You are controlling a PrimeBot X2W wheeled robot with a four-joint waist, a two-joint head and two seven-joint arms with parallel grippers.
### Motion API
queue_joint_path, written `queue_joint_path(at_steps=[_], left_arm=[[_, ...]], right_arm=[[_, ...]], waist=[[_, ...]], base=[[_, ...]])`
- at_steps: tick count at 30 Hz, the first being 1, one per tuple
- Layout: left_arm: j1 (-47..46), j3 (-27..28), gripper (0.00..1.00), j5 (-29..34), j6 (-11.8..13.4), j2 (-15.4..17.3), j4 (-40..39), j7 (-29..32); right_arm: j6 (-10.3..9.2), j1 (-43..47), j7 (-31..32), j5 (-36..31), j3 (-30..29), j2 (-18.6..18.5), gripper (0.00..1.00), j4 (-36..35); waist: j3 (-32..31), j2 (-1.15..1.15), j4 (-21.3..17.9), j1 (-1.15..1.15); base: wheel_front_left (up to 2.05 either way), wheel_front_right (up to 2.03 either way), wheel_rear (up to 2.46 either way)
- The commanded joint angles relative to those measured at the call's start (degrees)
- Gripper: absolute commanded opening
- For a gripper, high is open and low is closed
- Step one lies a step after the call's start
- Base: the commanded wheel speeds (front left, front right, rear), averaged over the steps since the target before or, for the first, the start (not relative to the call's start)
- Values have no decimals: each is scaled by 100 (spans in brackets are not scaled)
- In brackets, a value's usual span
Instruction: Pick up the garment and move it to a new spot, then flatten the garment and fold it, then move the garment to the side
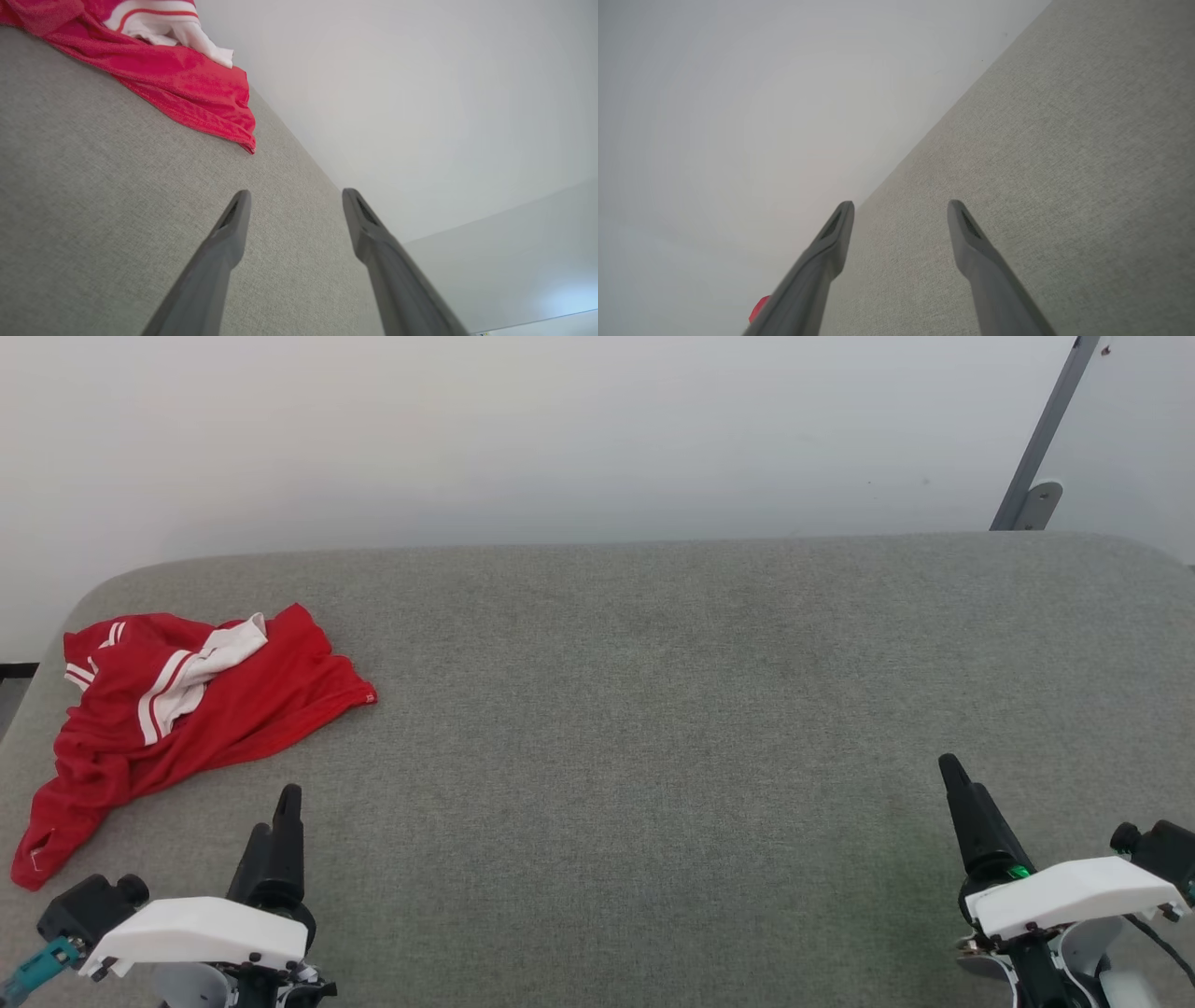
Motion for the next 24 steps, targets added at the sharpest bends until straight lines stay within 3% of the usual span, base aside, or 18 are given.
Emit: queue_joint_path(at_steps=[1,24], left_arm=[[-97,-29,100,135,23,68,-120,-49],[114,5,100,1662,-166,190,-331,-474]], right_arm=[[20,-178,-48,-143,25,-53,100,-111],[23,-276,-403,-1715,173,-277,100,-42]], waist=[[-1,0,0,0],[-36,0,-24,0]], base=[[0,0,0],[0,0,0]])
